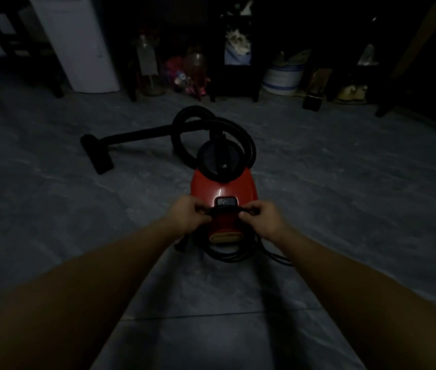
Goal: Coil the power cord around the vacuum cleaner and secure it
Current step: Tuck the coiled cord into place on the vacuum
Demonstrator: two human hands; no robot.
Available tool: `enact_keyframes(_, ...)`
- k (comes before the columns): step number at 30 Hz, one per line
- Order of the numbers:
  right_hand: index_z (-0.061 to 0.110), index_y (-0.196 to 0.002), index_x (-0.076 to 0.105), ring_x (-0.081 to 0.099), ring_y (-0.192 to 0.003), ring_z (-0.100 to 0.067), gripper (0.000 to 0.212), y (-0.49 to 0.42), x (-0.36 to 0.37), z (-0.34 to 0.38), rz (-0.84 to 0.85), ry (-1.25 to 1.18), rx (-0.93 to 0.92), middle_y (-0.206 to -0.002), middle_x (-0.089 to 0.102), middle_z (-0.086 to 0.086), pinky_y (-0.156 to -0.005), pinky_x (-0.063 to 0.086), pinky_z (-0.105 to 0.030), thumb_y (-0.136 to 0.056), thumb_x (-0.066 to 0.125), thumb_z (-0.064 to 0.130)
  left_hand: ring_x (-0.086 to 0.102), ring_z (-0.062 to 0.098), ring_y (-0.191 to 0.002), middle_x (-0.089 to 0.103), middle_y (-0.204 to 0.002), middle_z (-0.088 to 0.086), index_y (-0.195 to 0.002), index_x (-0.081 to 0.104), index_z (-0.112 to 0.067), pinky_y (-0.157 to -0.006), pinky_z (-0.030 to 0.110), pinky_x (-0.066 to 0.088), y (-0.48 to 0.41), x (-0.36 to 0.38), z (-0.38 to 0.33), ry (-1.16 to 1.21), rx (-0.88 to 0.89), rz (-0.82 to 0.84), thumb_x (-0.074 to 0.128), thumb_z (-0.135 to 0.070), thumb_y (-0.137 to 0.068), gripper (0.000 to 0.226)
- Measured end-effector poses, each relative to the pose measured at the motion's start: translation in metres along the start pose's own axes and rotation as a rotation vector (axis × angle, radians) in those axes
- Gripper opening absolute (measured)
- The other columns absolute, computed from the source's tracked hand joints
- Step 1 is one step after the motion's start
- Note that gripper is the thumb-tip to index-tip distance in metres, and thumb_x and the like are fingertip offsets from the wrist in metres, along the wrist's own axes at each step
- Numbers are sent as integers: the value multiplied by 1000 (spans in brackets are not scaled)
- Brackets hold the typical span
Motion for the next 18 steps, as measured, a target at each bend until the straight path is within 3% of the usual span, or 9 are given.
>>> enact_keyframes(4, 14, -96, 74, 71, -89, -24, 15, 10, 16, -27, 18, 31, -3, -91, 74, -7, -89, 57, -39, -82, 77, 14, 69, 16, -90, 75, -99, 2, -106, 75, -13, -88, 29, 55, 2, 23, 30, -13, 4, -13, 75, -7, -80, 26)
enact_keyframes(12, 5, -102, 73, 62, -84, -14, 22, 17, 13, -31, -120, 58, 8, -88, 66, 0, -81, 51, -28, -83, 76, 14, 67, 17, -98, 73, -109, 5, -114, 71, -12, -91, 32, 52, 0, 38, 38, -44, 16, -67, 72, -8, -83, 31)
enact_keyframes(18, 7, -112, 69, 65, -91, -21, 33, 12, 17, -53, -44, 80, 119, -95, 68, -7, -88, 54, -36, -85, 74, 26, 66, 20, -103, 71, -114, 8, -117, 69, -9, -93, 29, 50, -4, 45, 46, -53, -16, -72, 72, -11, -85, 33)
Point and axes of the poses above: each hand's wrist, its own y-axis away from the middle knuckle, its own x-axis out of the palm, z = x × y, the point moved 10 cm from there along -y, towards the middle knuckle
